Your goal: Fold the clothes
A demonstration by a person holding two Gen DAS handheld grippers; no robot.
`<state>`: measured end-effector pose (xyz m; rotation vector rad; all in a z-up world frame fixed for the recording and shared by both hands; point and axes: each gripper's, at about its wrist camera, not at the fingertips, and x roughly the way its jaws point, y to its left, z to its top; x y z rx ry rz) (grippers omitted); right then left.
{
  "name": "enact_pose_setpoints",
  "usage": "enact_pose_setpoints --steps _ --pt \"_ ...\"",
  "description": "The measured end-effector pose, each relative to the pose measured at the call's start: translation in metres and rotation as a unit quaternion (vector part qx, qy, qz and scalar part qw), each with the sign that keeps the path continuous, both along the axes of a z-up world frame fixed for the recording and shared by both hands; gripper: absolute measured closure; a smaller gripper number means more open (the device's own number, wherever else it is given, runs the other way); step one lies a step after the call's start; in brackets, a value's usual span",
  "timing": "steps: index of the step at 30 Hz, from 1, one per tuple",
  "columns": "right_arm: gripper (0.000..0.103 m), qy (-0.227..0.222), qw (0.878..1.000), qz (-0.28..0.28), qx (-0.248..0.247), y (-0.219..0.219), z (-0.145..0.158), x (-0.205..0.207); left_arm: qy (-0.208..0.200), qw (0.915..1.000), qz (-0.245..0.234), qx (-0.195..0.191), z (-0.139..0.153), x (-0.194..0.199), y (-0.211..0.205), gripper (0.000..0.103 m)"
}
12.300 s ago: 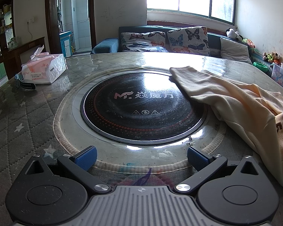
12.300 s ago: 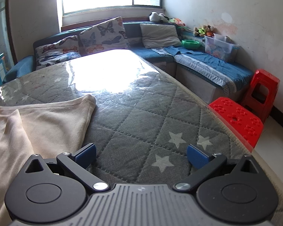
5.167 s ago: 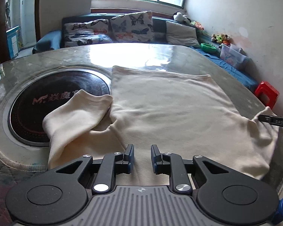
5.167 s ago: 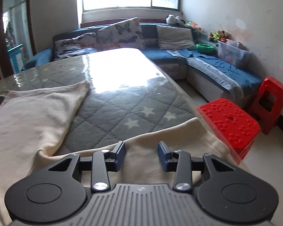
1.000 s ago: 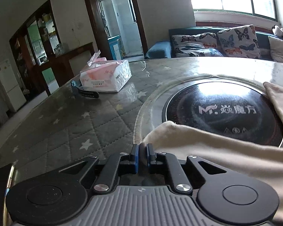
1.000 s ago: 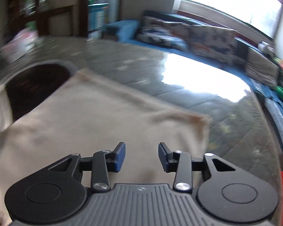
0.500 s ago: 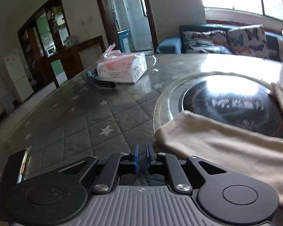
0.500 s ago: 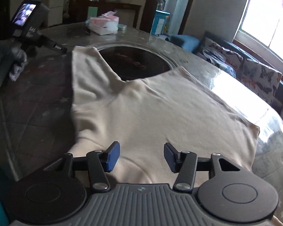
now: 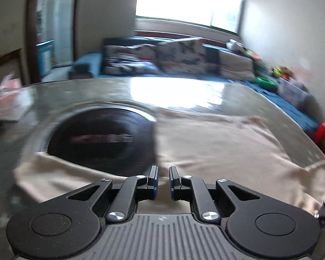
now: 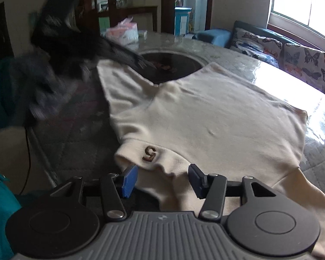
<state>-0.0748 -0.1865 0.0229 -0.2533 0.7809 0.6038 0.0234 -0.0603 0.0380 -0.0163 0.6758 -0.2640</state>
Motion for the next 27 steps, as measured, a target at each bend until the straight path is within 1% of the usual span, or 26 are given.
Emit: enact_pose_setpoints --steps 1,4,5,6,8,11,12,14,16,18,21,22,23,27 --pt "0.050 -0.003 1.000 -0.009 0.003 -0.002 0.001 -0.001 0.005 0.9999 -0.009 0.002 -0.005 0.001 -0.006 0.091" --pt "0.050 0.014 1.000 -0.025 0.009 -0.009 -0.004 -0.003 0.019 0.9993 -0.029 0.015 -0.018 0.002 -0.018 0.091" --pt "0.050 0.013 0.999 -0.027 0.012 -0.012 -0.003 -0.005 0.022 0.9990 -0.033 0.019 -0.023 0.001 -0.020 0.091" --pt "0.050 0.012 0.999 -0.029 0.015 -0.014 -0.002 -0.008 0.025 0.9987 -0.038 0.024 -0.027 0.000 -0.022 0.089" --pt "0.050 0.009 0.999 -0.035 0.021 -0.020 0.000 -0.014 0.017 0.9983 -0.045 0.034 -0.031 -0.004 -0.023 0.087" --pt "0.050 -0.008 0.995 -0.084 0.047 -0.043 0.011 -0.018 0.007 0.9976 -0.054 0.042 -0.031 -0.011 -0.027 0.081" --pt "0.051 -0.013 0.993 -0.107 0.052 -0.053 0.012 -0.017 0.005 0.9974 -0.056 0.045 -0.031 -0.012 -0.028 0.078" --pt "0.051 -0.020 0.986 -0.158 0.059 -0.074 0.014 -0.015 0.002 0.9971 -0.059 0.048 -0.031 -0.014 -0.028 0.076" --pt "0.051 -0.025 0.974 -0.215 0.062 -0.099 0.013 -0.015 -0.002 0.9969 -0.061 0.051 -0.029 -0.017 -0.030 0.072" --pt "0.056 -0.029 0.959 -0.276 0.062 -0.125 0.009 -0.017 -0.007 0.9966 -0.063 0.053 -0.027 -0.019 -0.033 0.068" --pt "0.060 -0.033 0.930 -0.362 0.056 -0.163 0.001 -0.018 -0.016 0.9957 -0.073 0.053 -0.020 -0.024 -0.037 0.068" --pt "0.061 -0.036 0.924 -0.378 0.047 -0.170 -0.001 -0.018 -0.019 0.9954 -0.077 0.054 -0.018 -0.025 -0.040 0.068" --pt "0.061 -0.042 0.911 -0.409 0.024 -0.185 -0.006 -0.017 -0.022 0.9950 -0.082 0.053 -0.015 -0.026 -0.042 0.067" --pt "0.062 -0.034 0.873 -0.486 0.012 -0.227 -0.019 -0.016 -0.029 0.9928 -0.103 0.054 -0.011 -0.033 -0.056 0.061"
